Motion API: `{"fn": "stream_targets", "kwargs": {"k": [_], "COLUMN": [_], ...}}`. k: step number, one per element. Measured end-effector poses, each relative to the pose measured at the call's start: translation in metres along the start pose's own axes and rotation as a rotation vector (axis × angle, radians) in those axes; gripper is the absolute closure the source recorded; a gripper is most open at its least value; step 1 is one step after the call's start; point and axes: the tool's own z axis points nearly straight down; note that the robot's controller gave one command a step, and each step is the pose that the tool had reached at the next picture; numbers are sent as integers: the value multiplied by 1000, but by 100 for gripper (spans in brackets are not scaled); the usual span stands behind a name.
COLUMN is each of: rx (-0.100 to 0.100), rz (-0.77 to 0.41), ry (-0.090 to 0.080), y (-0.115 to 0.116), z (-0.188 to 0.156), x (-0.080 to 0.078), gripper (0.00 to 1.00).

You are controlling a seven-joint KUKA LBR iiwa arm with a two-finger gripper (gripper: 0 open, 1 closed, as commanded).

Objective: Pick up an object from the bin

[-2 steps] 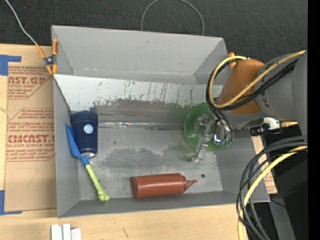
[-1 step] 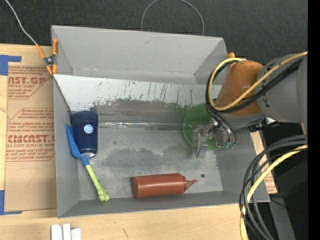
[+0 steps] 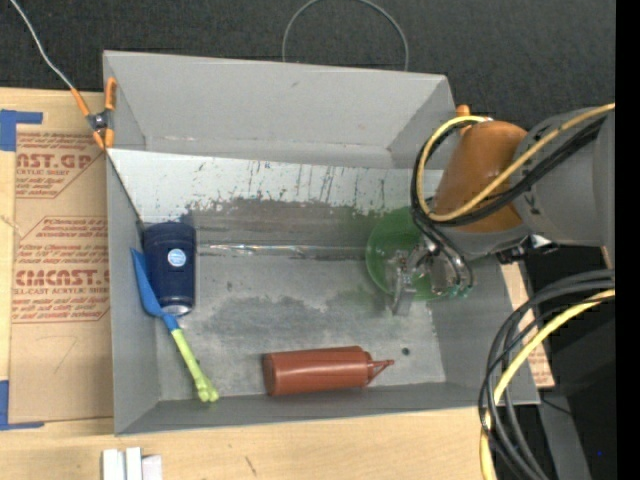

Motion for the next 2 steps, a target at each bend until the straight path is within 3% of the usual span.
{"fn": "stream_targets", "kwargs": {"k": [2], "rx": [0], "rz": [0], "ry": [5], "y": [0], "z": [-24], "x": [3], "gripper": [100]}}
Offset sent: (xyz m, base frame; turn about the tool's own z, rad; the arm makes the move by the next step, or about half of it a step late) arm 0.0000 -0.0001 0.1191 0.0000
